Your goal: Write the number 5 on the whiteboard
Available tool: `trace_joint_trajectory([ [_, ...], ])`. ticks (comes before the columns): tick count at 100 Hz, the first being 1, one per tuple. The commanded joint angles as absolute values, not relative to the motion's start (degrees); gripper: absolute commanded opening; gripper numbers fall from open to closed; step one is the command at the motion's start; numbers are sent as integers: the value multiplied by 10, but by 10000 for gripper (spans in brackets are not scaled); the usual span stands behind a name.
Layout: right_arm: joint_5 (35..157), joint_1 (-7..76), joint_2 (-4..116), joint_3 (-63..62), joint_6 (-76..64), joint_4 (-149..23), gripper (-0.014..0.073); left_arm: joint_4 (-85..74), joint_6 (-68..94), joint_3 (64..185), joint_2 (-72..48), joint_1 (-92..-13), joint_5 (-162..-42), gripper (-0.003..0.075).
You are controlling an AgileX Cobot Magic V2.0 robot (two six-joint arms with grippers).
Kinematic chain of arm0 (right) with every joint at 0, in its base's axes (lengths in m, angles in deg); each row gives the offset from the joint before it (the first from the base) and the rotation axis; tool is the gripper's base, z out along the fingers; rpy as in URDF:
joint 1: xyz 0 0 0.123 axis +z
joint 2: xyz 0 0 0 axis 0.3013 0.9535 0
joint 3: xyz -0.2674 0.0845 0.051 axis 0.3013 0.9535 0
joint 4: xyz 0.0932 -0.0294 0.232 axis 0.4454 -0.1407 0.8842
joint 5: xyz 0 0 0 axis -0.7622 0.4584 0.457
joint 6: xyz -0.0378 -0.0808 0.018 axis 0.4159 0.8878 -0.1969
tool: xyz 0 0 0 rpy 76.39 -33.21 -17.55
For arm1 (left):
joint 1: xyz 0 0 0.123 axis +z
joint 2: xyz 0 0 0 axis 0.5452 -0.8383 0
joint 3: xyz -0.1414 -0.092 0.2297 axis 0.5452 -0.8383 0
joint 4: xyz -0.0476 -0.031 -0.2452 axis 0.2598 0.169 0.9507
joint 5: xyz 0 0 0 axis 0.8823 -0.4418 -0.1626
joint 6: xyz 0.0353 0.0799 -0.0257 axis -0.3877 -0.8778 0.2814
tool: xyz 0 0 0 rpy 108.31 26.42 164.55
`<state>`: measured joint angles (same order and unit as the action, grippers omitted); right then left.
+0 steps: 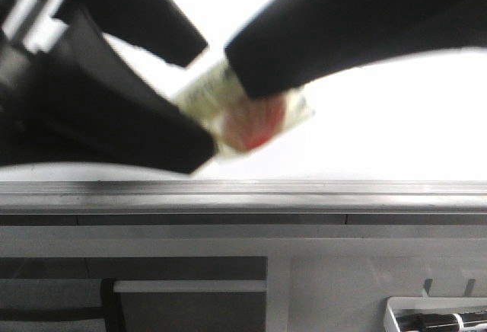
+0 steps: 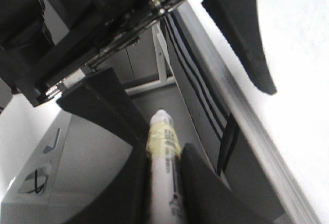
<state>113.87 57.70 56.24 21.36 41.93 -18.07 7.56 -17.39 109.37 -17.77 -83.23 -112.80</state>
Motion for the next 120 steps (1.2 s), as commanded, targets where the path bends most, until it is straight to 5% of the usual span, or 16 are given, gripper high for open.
trace_joint_trajectory([
  [1,1110,580,545,198,423,-174,-60,139,-126,1118,-125,-835,-1085,566],
  [17,1084,580,510,201,423,-188,-60,139,-54,1112,-40,-809,-1076,495],
  [69,995,578,442,217,394,-212,-60,159,119,962,193,-639,-1078,-21],
  [101,965,576,518,146,357,-240,-42,184,119,955,195,-639,-1086,-20],
  [120,1068,542,504,112,134,-444,-38,184,119,955,195,-639,-1094,-20],
])
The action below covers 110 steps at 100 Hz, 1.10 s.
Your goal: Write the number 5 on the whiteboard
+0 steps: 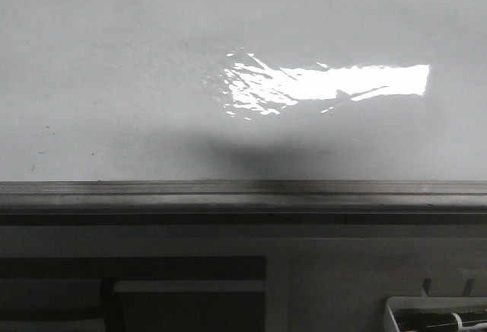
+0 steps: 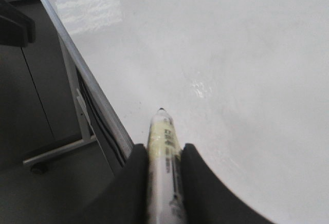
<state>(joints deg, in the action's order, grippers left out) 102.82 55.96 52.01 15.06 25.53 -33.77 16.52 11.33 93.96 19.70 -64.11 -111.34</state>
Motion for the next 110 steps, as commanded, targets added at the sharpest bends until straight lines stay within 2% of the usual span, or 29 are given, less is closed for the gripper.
trace_joint_trajectory([
  [1,1076,541,503,109,121,-471,-38,184,119,955,195,-639,-1093,-20],
  [8,1160,537,497,80,-8,-622,-38,184,119,955,195,-639,-1094,-20],
  [16,1196,537,487,57,-101,-694,-39,184,119,955,195,-639,-1093,-20],
  [42,1100,584,454,72,-101,-680,-39,184,119,955,195,-639,-1092,-20],
  [73,995,583,492,112,-174,-721,-38,185,119,955,195,-639,-1092,-20],
  [110,958,595,523,109,-174,-714,-42,185,119,955,195,-639,-1090,-20],
])
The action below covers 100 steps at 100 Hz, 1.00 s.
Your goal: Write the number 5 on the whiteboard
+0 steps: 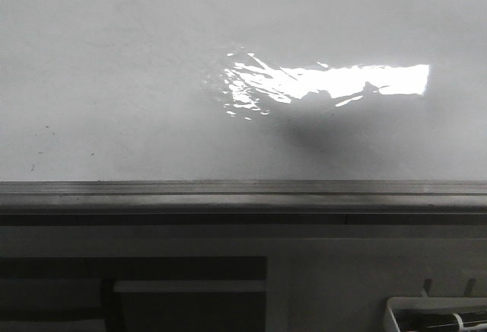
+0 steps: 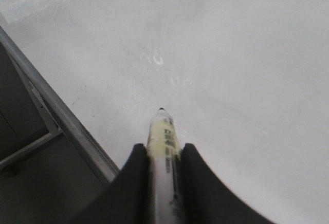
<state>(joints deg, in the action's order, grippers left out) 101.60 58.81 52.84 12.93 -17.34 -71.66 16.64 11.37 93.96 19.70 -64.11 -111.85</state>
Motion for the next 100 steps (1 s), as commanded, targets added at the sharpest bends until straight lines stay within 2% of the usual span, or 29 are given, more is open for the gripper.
trace_joint_trajectory([
  [1,958,595,523,109,-174,-714,-41,185,119,955,195,-639,-1090,-20],
  [54,935,596,602,82,-174,-725,-40,185,119,955,195,-639,-1091,-20],
  [79,974,548,620,69,-174,-731,-40,185,119,955,195,-639,-1094,-20],
  [100,976,544,621,69,-174,-731,-40,185,119,955,195,-639,-1094,-20],
])
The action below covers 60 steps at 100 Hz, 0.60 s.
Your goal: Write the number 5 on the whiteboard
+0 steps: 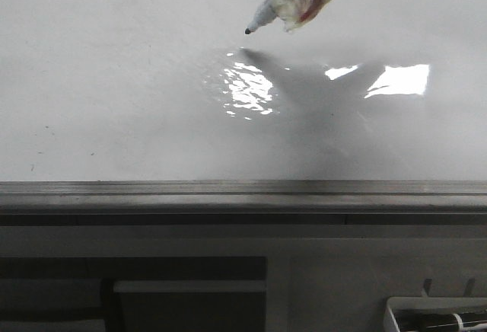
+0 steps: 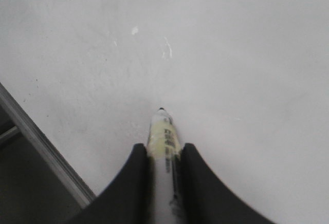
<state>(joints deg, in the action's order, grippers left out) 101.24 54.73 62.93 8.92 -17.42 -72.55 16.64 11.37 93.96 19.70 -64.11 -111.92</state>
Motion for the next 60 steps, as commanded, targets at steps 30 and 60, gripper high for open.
trace_joint_trajectory([
  [30,980,543,644,69,-174,-731,-40,185,118,955,195,-639,-1094,-20],
  [60,1010,543,666,69,-174,-730,-40,185,118,955,195,-639,-1094,-20],
])
